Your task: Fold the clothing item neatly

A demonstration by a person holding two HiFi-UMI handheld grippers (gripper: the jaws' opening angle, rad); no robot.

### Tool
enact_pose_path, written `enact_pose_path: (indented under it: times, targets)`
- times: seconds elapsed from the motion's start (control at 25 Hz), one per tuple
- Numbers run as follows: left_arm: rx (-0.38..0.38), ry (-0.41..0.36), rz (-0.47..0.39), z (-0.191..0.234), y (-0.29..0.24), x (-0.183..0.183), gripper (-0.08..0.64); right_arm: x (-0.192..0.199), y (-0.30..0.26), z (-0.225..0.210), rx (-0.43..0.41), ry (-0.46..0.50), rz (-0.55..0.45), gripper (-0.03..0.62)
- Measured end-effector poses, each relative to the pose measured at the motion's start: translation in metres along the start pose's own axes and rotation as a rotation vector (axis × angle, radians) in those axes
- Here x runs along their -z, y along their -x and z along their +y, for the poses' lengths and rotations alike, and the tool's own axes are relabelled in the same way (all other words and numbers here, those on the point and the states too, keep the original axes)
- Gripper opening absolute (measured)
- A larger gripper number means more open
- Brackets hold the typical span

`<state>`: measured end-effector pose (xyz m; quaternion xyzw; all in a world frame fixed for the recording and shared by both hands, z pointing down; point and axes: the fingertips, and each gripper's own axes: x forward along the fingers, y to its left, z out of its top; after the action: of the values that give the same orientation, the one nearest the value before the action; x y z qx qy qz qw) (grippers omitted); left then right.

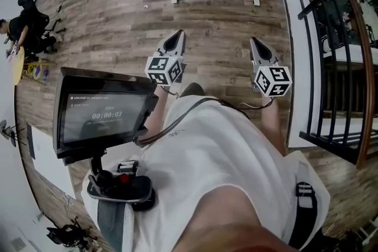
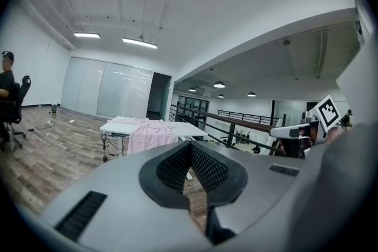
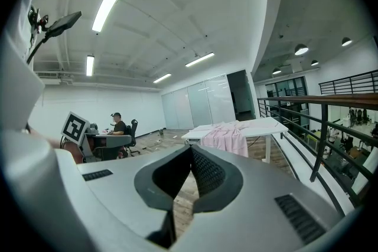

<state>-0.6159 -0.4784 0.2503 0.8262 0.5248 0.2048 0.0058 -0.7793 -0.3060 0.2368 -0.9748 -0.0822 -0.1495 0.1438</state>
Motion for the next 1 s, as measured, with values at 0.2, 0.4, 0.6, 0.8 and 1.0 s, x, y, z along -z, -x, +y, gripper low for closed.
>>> enact_pose_path:
  times: [0.2, 0.4, 0.6, 0.8, 1.0]
  targets:
    - [0.005, 0.004, -0.010, 0.010, -0.002, -0.002, 0.002, -0.001, -0.010, 0.004, 0.004, 0.016, 0.003, 0.003]
    - [0.032, -0.009, -0.011, 0.012, -0.005, -0.003, 0.002, -0.003, -0.010, 0.008, 0.022, 0.018, -0.010, 0.005]
    - [0.060, -0.020, -0.021, 0.018, -0.023, -0.005, 0.002, -0.002, -0.022, 0.003, 0.041, 0.020, -0.024, 0.005]
    - [0.089, 0.005, 0.002, 0.053, -0.083, -0.009, 0.002, -0.008, -0.081, -0.021, 0.064, 0.014, 0.005, 0.003]
    - [0.145, -0.003, 0.019, 0.067, -0.118, -0.022, 0.002, -0.026, -0.116, -0.032, 0.096, 0.010, 0.001, 0.003]
